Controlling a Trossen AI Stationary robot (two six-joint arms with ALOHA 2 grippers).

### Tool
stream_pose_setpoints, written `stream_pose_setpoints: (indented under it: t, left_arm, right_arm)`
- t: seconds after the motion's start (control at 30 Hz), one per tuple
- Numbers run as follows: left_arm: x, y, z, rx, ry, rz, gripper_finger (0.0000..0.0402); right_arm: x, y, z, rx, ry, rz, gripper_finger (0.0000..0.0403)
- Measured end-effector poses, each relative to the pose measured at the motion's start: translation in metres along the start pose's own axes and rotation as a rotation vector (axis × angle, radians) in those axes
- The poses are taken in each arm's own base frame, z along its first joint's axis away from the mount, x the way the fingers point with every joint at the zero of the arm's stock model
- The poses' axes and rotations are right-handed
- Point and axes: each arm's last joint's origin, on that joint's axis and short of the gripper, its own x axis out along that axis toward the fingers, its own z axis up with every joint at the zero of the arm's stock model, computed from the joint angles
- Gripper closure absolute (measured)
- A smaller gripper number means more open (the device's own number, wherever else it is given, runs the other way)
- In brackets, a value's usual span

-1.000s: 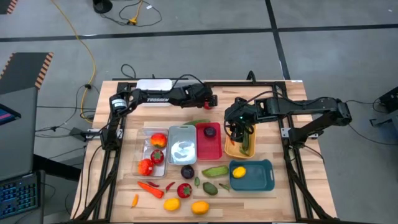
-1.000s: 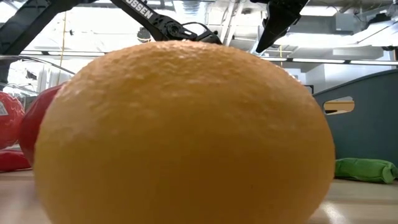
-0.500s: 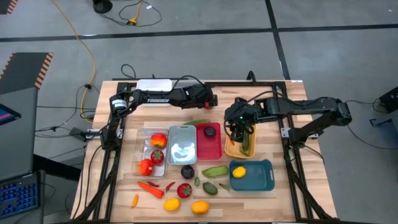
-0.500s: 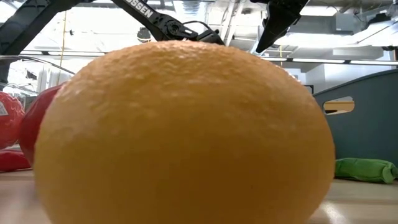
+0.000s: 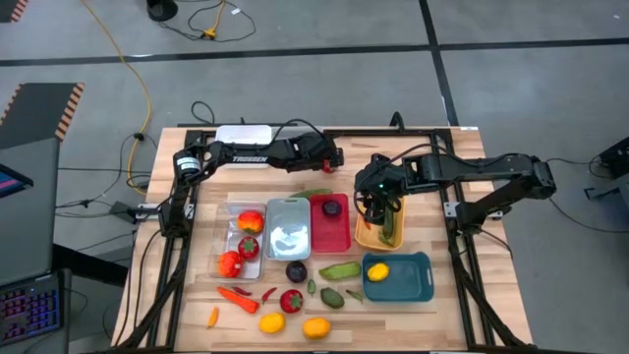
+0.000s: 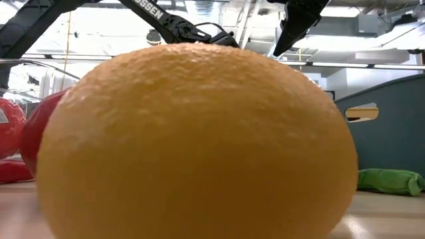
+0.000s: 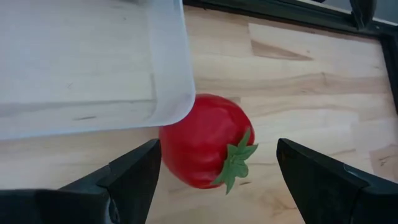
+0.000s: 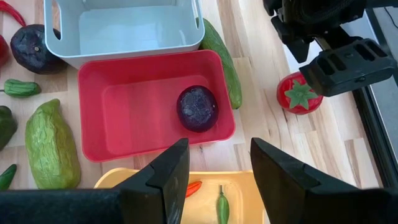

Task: Sort produce into baskets
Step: Put the red tomato into the bottom transparent bin

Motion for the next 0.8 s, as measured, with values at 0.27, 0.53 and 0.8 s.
stream_pose_setpoints:
  t: [0.27,0.53,0.8]
  left_arm:
    - [0.02,0.002,-0.012,0.005,0.045,-0.016,0.0095]
    - [0.029,0.001,-0.01,-0.005,0.017,-0.051,0.0095]
    - [0.03,0.0,-0.012,0.144,0.039,-0.072,0.0095]
  right_arm:
    - [0.0,0.0,-0.001,-0.003,0.009,0.0,0.0204]
    - [0.0,0.0,-0.002,-0.006,0.022,-0.001,0.0204]
    - [0.001,-0.006,-0.004,0.0,0.044,-0.021,0.0204]
